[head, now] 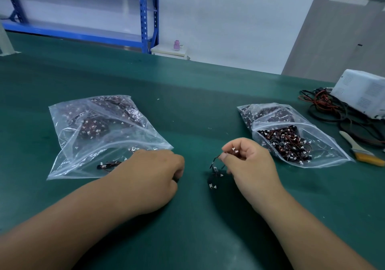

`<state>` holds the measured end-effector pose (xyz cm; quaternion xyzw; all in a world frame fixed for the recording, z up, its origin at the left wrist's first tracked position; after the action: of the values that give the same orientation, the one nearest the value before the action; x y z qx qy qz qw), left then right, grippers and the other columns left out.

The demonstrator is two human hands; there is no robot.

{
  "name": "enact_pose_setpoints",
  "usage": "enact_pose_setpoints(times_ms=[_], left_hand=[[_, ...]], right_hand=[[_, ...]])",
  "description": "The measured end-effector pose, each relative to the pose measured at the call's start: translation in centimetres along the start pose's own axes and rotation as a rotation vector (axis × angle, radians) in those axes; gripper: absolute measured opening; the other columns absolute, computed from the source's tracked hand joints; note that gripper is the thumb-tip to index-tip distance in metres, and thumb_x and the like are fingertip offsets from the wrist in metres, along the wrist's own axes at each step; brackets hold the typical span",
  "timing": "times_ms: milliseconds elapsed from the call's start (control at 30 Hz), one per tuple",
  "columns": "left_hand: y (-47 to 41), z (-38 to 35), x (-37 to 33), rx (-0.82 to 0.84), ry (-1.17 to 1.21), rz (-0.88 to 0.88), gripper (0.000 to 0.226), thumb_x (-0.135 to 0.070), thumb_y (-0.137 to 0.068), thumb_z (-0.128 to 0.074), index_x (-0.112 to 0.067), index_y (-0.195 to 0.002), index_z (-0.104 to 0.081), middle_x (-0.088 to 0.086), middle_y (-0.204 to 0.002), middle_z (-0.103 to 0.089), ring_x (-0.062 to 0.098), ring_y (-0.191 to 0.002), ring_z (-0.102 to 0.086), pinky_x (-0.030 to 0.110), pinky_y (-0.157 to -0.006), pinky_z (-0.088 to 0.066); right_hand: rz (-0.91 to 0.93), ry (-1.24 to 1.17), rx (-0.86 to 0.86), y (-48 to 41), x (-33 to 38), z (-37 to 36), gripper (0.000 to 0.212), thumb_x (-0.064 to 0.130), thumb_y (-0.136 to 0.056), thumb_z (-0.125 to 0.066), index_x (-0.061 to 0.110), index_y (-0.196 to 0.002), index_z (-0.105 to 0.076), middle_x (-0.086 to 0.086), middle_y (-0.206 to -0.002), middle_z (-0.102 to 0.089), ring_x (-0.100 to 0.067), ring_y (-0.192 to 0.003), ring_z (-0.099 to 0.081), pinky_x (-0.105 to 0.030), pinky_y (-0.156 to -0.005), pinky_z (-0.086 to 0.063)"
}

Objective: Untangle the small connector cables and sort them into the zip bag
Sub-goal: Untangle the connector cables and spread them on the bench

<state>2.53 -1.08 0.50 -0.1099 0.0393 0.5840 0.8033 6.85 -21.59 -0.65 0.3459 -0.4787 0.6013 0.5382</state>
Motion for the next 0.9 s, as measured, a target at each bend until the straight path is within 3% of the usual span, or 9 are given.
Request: enact_pose_setpoints(times_ms=[167, 300, 433, 500, 600, 767, 900], left_hand=[[-0.14, 0.63, -0.59, -0.1, -0.015, -0.063, 0.008, -0.037, -0.092, -0.049, -0.036, -0.1, -0.049, -0.016, -0.097, -0.052, 0.008, -0.095, -0.052, 0.026, -0.083, -0.041], [0.4, 0.69, -0.24, -0.075, -0.121, -0.03, 0.028, -0.062, -0.083, -0.048, -0.034, -0.089, -0.042, -0.015, -0.09, -0.049, 0.01, -0.087, -0.049, 0.029, -0.077, -0.04], [0.77, 0.38, -0.08, -0.008, -0.122, 0.01, 0.02, -0.05, -0.076, -0.039, -0.034, -0.087, -0.044, -0.015, -0.087, -0.05, 0.01, -0.084, -0.05, 0.03, -0.072, -0.036], [0.76, 0.32, -0.08, 0.033, -0.102, 0.015, 0.02, -0.044, -0.073, -0.038, -0.035, -0.089, -0.046, -0.016, -0.087, -0.051, 0.009, -0.083, -0.051, 0.03, -0.071, -0.033], [0.6, 0.17, 0.09, 0.045, -0.1, 0.008, 0.017, -0.034, -0.075, -0.041, -0.033, -0.09, -0.049, -0.015, -0.086, -0.055, 0.008, -0.081, -0.053, 0.028, -0.07, -0.038], [0.26, 0.17, -0.2, 0.019, -0.093, -0.039, 0.018, -0.026, -0.081, -0.042, -0.034, -0.093, -0.051, -0.016, -0.089, -0.055, 0.007, -0.082, -0.052, 0.026, -0.071, -0.036], [0.18, 0.26, -0.76, -0.048, -0.069, -0.109, 0.012, -0.028, -0.087, -0.045, -0.038, -0.093, -0.046, -0.017, -0.09, -0.052, 0.007, -0.088, -0.053, 0.025, -0.075, -0.038]], right_hand=[[0.099, 0.094, -0.01, -0.1, 0.4, -0.06, 0.018, 0.015, -0.083, -0.074, 0.031, -0.076, -0.07, 0.019, -0.068, -0.061, -0.001, -0.053, -0.05, -0.01, -0.053, -0.038], [0.109, 0.142, -0.005, -0.44, 0.03, 0.01, 0.018, 0.017, -0.083, -0.075, 0.033, -0.075, -0.072, 0.012, -0.084, -0.063, 0.0, -0.065, -0.055, -0.01, -0.06, -0.04], [0.029, -0.048, -0.02, -0.57, -0.02, 0.39, 0.018, 0.018, -0.089, -0.07, 0.034, -0.081, -0.072, 0.012, -0.066, -0.064, -0.002, -0.051, -0.051, -0.016, -0.051, -0.042], [-0.058, -0.175, -0.007, -0.53, -0.16, 0.29, 0.019, 0.015, -0.092, -0.067, 0.03, -0.08, -0.073, 0.008, -0.065, -0.065, -0.008, -0.047, -0.051, -0.021, -0.043, -0.041], [-0.124, -0.276, -0.019, -0.5, -0.17, 0.36, 0.019, 0.011, -0.093, -0.065, 0.023, -0.081, -0.073, 0.006, -0.064, -0.065, -0.01, -0.046, -0.05, -0.019, -0.04, -0.038], [-0.015, -0.162, -0.073, -0.53, 0.14, 0.76, 0.012, 0.01, -0.091, -0.069, 0.02, -0.085, -0.072, 0.011, -0.067, -0.067, 0.0, -0.056, -0.054, -0.012, -0.054, -0.044], [0.069, -0.085, 0.039, -0.1, 0.54, -0.19, 0.015, 0.012, -0.093, -0.065, 0.023, -0.087, -0.072, 0.007, -0.079, -0.075, 0.004, -0.061, -0.058, -0.01, -0.061, -0.045]])
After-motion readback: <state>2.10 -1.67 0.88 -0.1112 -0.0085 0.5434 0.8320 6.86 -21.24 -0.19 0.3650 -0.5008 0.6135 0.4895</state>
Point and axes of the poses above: each hand's wrist, its own y-axis away from the middle knuckle, its own z-axis out of the back of the hand, x = y × z, the point moved 4 cm from there along -y, towards the middle knuckle
